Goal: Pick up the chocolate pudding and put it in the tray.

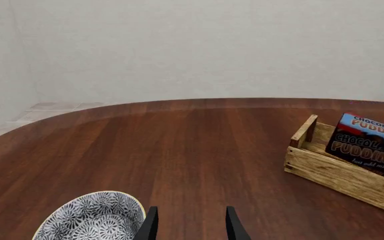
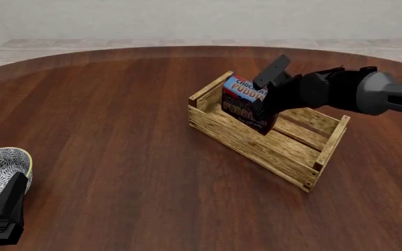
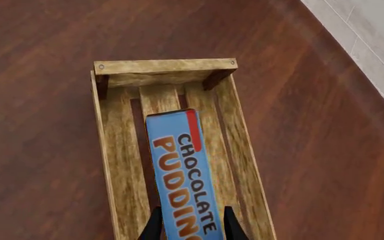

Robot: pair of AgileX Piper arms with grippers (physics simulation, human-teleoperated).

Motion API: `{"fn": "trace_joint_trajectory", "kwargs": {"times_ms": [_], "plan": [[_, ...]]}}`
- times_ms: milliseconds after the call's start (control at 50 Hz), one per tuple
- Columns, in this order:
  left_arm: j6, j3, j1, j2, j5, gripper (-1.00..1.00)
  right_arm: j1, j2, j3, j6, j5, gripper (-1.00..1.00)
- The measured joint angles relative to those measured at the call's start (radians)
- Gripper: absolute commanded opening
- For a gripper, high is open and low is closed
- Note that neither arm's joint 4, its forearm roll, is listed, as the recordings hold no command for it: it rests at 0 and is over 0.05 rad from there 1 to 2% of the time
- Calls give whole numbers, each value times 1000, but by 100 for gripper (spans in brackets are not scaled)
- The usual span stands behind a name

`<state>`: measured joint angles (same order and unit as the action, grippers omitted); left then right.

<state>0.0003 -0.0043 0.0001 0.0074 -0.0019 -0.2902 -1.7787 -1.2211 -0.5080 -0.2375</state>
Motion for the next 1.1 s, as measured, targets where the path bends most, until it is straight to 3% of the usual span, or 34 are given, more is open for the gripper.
{"fn": "trace_joint_trajectory", "kwargs": {"times_ms": [1100], "plan": [[0,0,0,0,0,100,-6,-53,33,10,63,-100]]}}
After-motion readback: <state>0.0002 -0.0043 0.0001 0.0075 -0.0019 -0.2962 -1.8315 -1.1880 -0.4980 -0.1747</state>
